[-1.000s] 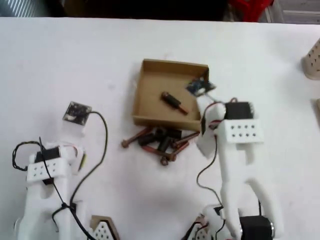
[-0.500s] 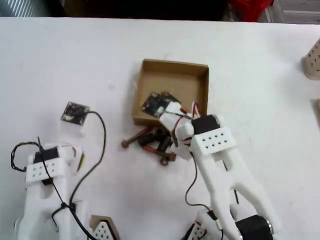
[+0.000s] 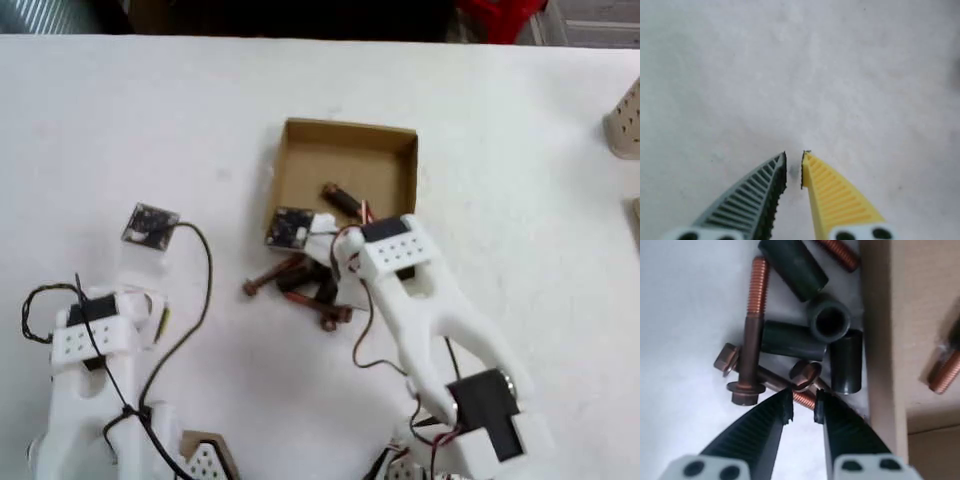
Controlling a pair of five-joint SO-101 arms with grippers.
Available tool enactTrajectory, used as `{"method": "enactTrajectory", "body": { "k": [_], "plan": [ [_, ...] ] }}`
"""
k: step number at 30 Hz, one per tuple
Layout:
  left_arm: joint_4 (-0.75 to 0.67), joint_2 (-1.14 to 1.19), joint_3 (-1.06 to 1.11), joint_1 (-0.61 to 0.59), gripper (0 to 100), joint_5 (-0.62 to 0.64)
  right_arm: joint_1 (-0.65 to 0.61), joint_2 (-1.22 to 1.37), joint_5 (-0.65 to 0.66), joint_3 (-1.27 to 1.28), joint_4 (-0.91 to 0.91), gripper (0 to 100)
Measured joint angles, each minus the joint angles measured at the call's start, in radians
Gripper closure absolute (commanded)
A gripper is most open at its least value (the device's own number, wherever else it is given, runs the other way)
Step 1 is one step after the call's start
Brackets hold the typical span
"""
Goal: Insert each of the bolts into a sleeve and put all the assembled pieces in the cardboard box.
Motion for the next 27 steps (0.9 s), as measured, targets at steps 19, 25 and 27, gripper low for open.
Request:
{"method": "enactTrajectory", "body": {
  "k": [19, 25, 27],
  "plan": [
    [0.000, 0.000, 0.000, 0.000, 91, 0.000, 0.005, 0.288, 0.000, -0.276, 0.002, 85.4],
    [0.000, 0.000, 0.000, 0.000, 91, 0.000, 0.015, 0.345, 0.084, -0.293, 0.002, 86.3],
    [0.000, 0.000, 0.000, 0.000, 91, 0.000, 0.026, 0.362, 0.100, -0.296, -0.011, 91.3]
  ]
}}
